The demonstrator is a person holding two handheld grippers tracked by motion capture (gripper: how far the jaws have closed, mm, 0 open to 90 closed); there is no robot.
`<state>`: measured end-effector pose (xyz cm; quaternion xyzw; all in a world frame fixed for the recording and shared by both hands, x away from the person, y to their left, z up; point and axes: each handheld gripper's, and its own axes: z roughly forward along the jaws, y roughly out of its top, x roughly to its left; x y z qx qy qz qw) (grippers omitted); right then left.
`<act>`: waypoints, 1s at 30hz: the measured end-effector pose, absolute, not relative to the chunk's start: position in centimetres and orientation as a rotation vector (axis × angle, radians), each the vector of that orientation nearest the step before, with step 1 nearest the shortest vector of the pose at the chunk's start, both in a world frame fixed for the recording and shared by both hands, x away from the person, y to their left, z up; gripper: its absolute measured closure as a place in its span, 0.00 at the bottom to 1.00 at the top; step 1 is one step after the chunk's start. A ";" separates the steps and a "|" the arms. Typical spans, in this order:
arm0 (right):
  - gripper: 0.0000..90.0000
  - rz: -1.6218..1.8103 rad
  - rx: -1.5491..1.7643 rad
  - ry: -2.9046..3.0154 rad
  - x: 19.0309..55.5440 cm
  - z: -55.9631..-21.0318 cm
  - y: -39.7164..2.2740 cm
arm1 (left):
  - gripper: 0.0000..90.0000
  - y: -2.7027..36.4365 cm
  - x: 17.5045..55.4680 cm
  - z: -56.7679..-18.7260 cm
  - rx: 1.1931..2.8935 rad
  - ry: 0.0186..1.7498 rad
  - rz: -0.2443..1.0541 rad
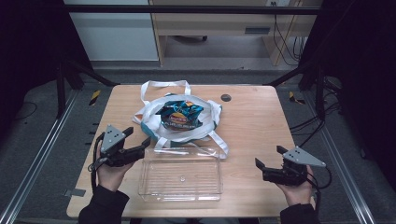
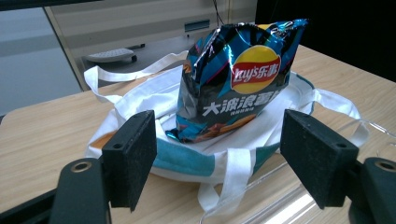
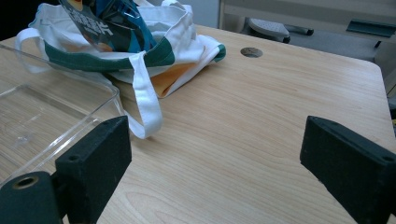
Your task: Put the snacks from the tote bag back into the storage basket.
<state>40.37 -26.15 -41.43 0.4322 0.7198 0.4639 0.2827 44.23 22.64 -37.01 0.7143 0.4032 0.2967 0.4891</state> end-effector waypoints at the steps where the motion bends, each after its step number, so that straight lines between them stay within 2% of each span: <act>1: 0.10 1.241 1.157 1.928 40.4 -41.4 -26.1 | 0.30 22.6 44.4 -36.9 1.736 0.978 0.722; 30: 0.10 1.238 1.164 1.924 40.5 -41.5 -26.1 | 0.31 20.5 49.1 -34.1 1.749 0.959 0.763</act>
